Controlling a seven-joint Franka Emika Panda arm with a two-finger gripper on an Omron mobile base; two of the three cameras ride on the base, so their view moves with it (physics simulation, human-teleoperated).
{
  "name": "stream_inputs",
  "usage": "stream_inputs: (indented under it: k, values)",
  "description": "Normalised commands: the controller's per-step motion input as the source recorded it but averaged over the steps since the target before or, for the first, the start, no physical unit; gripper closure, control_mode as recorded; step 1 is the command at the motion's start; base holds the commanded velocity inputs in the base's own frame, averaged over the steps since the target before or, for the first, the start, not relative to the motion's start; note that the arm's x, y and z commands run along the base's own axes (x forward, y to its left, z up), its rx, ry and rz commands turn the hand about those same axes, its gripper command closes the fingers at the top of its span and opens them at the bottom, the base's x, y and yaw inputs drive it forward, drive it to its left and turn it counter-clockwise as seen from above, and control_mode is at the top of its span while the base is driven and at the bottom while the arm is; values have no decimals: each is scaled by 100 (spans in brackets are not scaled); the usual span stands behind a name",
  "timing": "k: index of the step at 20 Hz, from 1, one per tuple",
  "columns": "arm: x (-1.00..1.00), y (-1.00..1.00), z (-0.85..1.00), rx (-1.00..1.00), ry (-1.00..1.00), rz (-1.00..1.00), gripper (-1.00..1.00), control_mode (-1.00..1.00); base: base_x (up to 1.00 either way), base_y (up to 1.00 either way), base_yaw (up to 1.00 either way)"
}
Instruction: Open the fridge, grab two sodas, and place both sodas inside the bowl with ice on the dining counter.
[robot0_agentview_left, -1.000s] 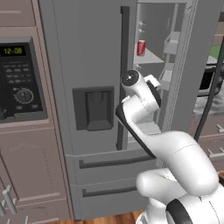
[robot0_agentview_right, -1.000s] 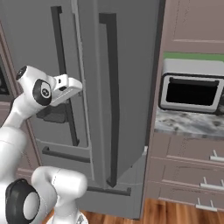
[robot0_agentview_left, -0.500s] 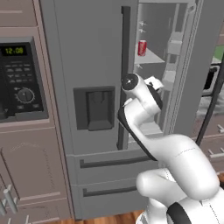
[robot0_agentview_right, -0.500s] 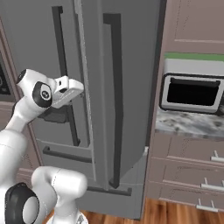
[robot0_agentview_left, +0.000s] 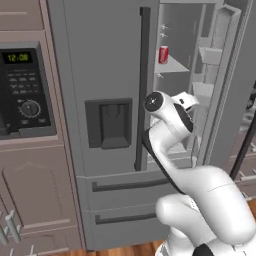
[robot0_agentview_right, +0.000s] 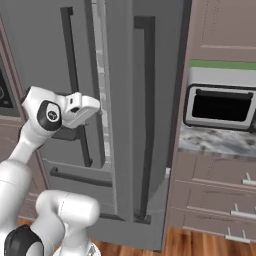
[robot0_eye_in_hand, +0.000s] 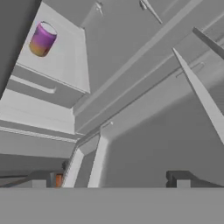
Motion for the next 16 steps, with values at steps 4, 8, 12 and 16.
stream_inputs:
  k: [4, 8, 12, 16]
  values:
    - [-17, -95, 0, 0, 0, -8, -100, -100, 0, 0, 0]
    - [-15, -97, 0, 0, 1, -9, -100, -100, 0, 0, 0]
    - [-12, -100, 0, 2, 2, -10, -100, -100, 0, 0, 0]
    - [-8, -99, 0, 4, 3, -12, -100, -100, 0, 0, 0]
